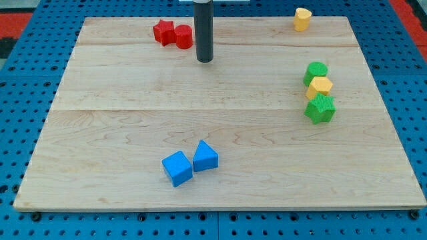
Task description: Slide the yellow heart to the left of the yellow hexagon
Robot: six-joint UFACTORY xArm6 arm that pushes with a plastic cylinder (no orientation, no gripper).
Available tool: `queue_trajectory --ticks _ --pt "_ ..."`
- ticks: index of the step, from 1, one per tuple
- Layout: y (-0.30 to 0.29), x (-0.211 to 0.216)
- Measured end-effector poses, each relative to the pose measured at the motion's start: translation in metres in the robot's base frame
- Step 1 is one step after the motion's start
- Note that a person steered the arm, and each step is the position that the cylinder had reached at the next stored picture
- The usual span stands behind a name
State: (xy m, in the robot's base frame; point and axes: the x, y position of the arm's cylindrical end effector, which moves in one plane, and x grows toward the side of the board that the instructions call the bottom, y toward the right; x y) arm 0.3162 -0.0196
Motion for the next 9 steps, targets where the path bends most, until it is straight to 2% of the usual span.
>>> queue_trajectory --ticks 3,4,5,9 --pt "0.001 -0.001" --pt "0.044 -0.008" --pt "0.121 -0.018" --pt "0.146 -0.025"
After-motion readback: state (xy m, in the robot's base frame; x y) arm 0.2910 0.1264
